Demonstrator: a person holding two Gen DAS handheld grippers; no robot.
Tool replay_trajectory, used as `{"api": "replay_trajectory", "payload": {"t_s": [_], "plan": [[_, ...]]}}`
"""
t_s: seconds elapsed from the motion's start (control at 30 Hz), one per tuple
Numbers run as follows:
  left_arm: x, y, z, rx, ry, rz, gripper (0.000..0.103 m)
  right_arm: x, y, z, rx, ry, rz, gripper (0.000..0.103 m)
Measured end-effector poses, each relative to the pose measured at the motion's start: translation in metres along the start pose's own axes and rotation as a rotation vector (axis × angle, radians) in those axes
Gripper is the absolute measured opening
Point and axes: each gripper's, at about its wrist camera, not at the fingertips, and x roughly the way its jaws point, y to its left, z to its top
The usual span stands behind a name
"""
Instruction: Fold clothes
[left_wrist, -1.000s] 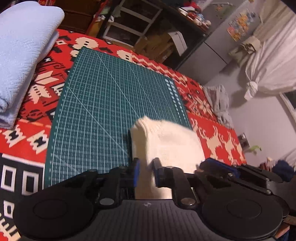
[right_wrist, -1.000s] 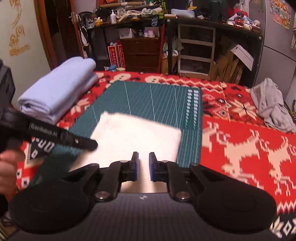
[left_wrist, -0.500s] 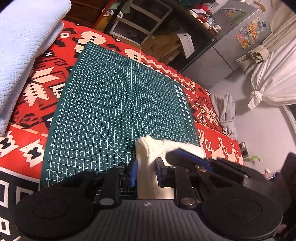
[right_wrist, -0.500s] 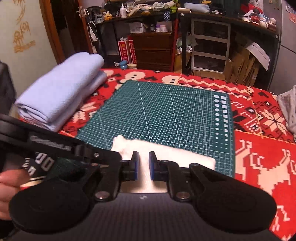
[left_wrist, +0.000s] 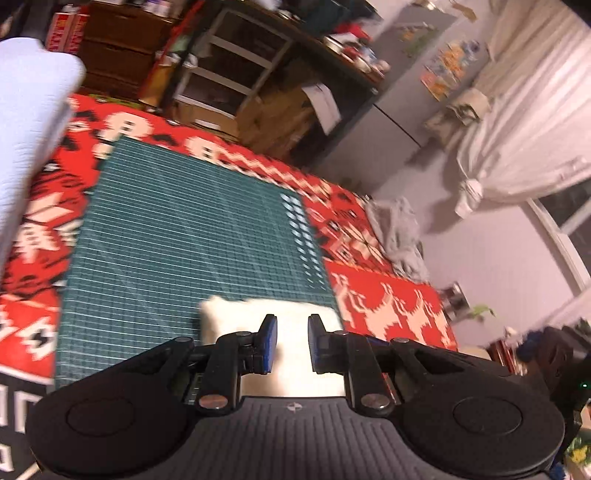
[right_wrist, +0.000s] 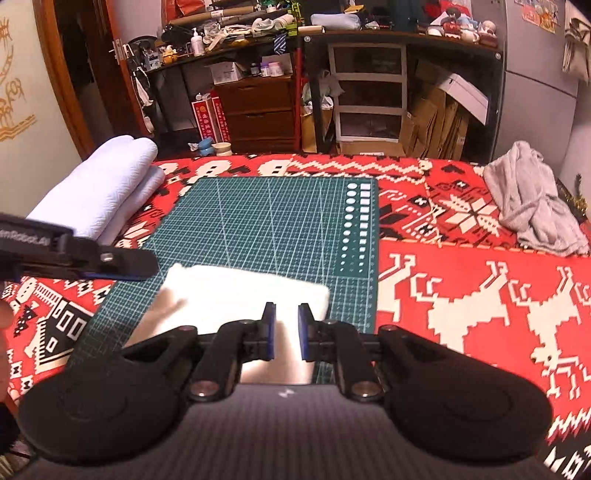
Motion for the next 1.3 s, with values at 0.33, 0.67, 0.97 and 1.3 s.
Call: {"api": "replay_trajectory", "payload": {"t_s": [0.33,0.67,0.97,1.3], "plan": [[0.010,-0.005,-0.013,0.061,0.053,0.053,0.006,0.043,-0.009,0.005,0.027,0.003,-0.005,0.009],[-0.014,-0.012,-0.046,0.108,0.094,0.037,0.007,-0.005,0.020,-0.019,0.003,-0.005,0.043,0.012],[-0.052,-0.012,-0.104,0.108,0.142,0.084,0.007,-0.059,0.054,-0.094,-0.006,0.061,0.035,0.012],[-0.069,-0.036,-0.111,0.168,0.085,0.066,0.007,-0.098,0.057,-0.105,0.014,0.026,0.053,0.012]]}}
